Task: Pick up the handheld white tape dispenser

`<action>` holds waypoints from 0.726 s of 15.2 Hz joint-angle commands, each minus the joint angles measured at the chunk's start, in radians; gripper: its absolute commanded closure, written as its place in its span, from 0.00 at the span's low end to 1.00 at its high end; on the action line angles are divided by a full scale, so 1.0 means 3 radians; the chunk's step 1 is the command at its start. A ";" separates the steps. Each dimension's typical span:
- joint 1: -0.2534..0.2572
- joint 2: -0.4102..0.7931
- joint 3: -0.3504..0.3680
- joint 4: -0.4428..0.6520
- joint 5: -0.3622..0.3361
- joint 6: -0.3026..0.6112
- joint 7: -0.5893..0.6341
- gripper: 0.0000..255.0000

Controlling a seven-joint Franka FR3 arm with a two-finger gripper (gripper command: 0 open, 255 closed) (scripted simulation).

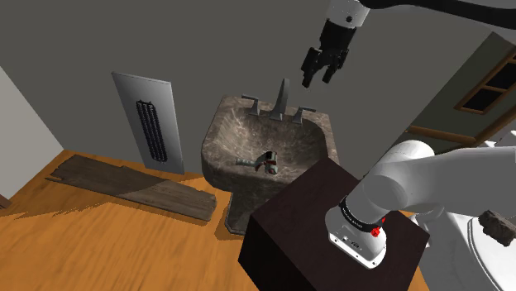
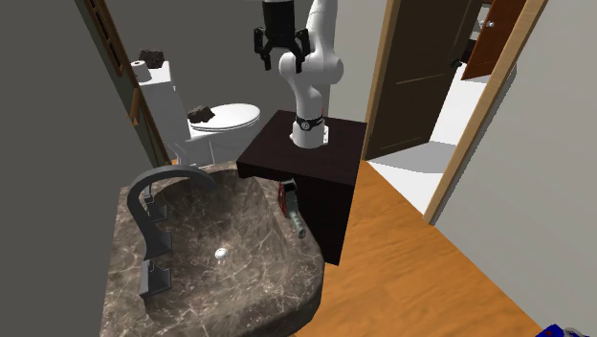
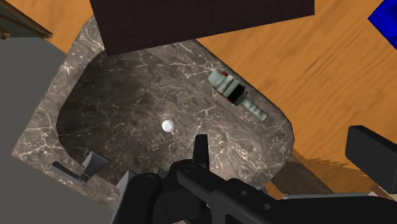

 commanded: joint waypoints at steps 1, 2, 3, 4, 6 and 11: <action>0.0000 0.0000 0.0000 0.0000 0.0000 0.0000 0.0000 0.00; -0.0002 0.0009 0.0006 -0.0104 0.0010 0.0103 0.0013 0.00; -0.0004 0.0023 0.0013 -0.0205 0.0020 0.0208 0.0025 0.00; -0.0005 0.0042 0.0019 -0.0303 0.0031 0.0314 0.0038 0.00; -0.0007 0.0094 0.0033 -0.0488 0.0054 0.0532 0.0062 0.00; -0.0004 0.0321 0.0069 -0.0889 0.0121 0.1112 0.0114 0.00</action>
